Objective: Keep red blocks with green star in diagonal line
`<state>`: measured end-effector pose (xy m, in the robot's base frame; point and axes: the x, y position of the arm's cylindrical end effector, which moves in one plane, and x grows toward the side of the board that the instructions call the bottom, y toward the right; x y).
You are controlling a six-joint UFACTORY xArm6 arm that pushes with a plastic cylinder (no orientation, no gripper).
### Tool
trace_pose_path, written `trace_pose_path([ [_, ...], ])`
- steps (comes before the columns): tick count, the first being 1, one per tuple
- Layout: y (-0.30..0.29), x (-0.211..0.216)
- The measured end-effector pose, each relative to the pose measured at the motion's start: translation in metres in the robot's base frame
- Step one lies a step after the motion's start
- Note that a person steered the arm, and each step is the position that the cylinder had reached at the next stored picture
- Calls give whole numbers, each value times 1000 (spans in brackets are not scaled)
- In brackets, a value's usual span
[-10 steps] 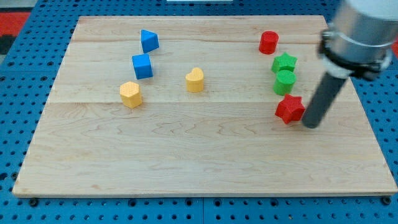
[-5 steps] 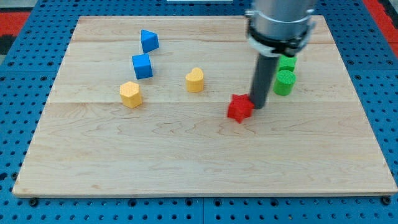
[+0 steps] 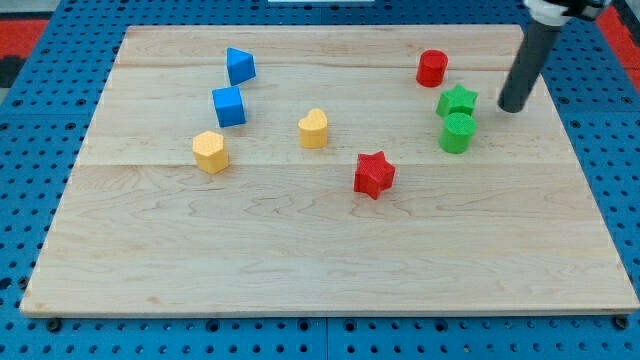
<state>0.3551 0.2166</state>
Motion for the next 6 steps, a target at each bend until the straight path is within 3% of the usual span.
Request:
trace_pose_path([
  [1,-67,1],
  [2,-82,-7],
  [3,-19,-51],
  [4,-18,-86],
  [5,-102,-90],
  [6,-124,-90],
])
